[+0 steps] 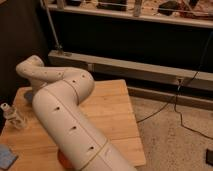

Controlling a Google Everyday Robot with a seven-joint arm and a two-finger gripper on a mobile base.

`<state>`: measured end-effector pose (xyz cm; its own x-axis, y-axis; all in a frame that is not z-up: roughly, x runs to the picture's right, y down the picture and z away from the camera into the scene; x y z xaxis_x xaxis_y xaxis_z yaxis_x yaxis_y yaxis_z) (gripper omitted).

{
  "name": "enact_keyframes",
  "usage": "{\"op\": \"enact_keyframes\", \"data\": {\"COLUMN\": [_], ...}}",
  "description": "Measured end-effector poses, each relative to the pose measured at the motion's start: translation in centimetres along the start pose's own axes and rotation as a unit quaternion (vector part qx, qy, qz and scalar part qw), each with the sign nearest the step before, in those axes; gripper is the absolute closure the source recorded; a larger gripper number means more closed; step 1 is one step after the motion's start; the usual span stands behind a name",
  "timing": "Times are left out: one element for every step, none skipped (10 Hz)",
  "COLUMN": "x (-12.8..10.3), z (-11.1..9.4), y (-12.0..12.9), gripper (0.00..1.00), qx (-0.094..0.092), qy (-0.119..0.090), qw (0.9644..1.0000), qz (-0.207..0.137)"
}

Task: Push the eraser across the table

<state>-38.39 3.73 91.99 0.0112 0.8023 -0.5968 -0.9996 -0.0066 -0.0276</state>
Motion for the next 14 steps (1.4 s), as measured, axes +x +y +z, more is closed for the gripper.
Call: {"op": "enact_keyframes", "data": {"x": [-0.1,-0.2,-0.3,-0.4,-0.5,-0.6,-0.6,-0.7,-0.8,-1.0,-1.2,-1.5,-1.7,-2.0], "z": [0.1,0.3,0.4,0.6,0.7,0.8,0.9,1.1,1.4,1.6,1.8,1.9,2.0,2.1], "y": [0.2,0.5,0.7,0.9,1.1,1.3,1.4,1.5,1.6,1.8,1.7,1.5,1.2,0.7], "gripper": [0.65,0.75,0.84,0.90,0.90,0.90,0.90,0.90,0.90,0.90,0.90,0.90,0.90,0.90], "qx": [0.002,0.002,0.003,0.003,0.003,0.004,0.005,0.008,0.010,0.013,0.018,0.025,0.030,0.040], "qy": [0.001,0.002,0.003,0.003,0.002,0.000,-0.002,-0.004,-0.007,-0.013,-0.019,-0.026,-0.031,-0.036], "qw": [1.0000,1.0000,1.0000,1.0000,1.0000,1.0000,1.0000,0.9999,0.9998,0.9997,0.9995,0.9993,0.9991,0.9985], "qz": [-0.001,-0.001,-0.002,-0.002,-0.003,-0.005,-0.007,-0.010,-0.014,-0.017,-0.018,-0.013,-0.005,0.009]}}
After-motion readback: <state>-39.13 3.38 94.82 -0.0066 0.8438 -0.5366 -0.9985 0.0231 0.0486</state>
